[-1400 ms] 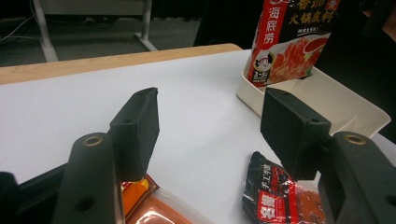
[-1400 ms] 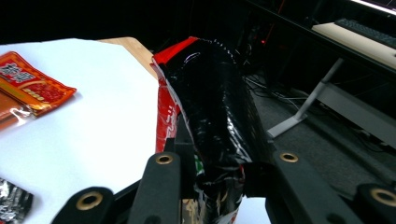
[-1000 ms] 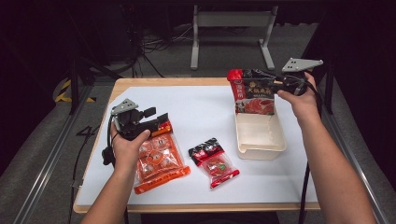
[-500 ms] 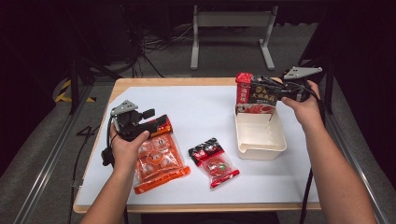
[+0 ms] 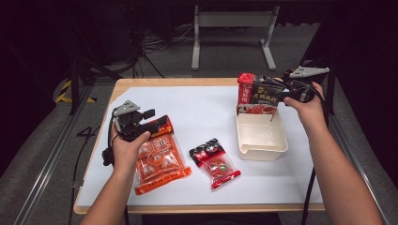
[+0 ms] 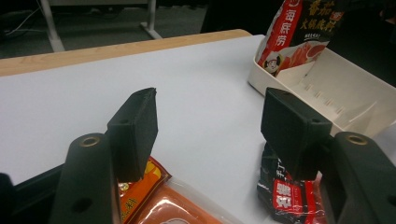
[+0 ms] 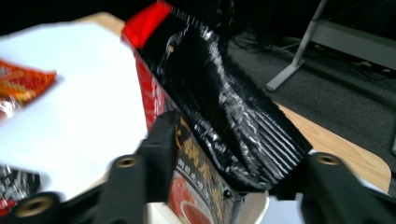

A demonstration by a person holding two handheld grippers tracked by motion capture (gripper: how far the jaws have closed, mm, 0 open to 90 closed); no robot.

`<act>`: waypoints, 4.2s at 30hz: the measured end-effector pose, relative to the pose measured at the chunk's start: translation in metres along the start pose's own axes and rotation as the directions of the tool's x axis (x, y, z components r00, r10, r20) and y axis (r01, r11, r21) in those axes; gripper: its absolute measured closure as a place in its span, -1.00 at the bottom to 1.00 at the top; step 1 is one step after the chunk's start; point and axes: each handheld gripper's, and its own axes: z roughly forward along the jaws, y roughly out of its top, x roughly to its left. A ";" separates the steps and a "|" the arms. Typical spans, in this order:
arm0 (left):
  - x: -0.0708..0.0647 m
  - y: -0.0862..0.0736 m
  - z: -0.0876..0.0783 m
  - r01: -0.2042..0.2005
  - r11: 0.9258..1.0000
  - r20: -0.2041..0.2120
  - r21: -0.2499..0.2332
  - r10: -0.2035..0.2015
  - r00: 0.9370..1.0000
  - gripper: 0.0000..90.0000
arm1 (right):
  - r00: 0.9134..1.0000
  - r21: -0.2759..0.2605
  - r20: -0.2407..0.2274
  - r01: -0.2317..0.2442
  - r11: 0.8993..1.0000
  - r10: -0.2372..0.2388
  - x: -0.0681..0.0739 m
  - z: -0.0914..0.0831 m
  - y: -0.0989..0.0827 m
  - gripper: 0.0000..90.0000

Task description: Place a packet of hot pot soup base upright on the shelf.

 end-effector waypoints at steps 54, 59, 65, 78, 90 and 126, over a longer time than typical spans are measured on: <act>0.027 -0.009 -0.023 -0.090 0.993 -0.055 0.081 0.095 0.994 -0.77 | 0.990 -0.247 -0.142 -0.061 0.967 0.026 0.107 -0.070 -0.019 -0.20; 0.032 -0.008 -0.027 -0.115 0.988 -0.139 0.103 0.129 0.982 -0.78 | 0.991 -0.207 -0.136 -0.043 0.977 0.015 0.110 -0.065 -0.025 -0.20; 0.048 -0.011 -0.033 -0.082 0.991 -0.183 0.104 0.100 0.978 -0.76 | 0.991 -0.190 -0.131 -0.017 0.982 -0.008 0.118 -0.059 -0.029 -0.21; 0.092 -0.039 -0.030 0.034 0.995 -0.206 0.093 -0.014 0.978 -0.51 | 0.987 -0.186 -0.149 0.029 0.982 -0.057 0.127 -0.050 -0.035 -0.16; 0.110 -0.050 -0.032 0.079 0.988 -0.282 0.134 -0.038 0.959 -0.55 | 0.985 -0.165 -0.167 0.017 0.986 -0.045 0.125 -0.046 -0.043 -0.20; 0.131 -0.083 -0.003 0.212 0.938 -0.287 0.274 -0.131 0.949 -0.56 | 0.972 -0.141 -0.233 0.006 0.990 -0.038 0.130 -0.038 -0.046 -0.15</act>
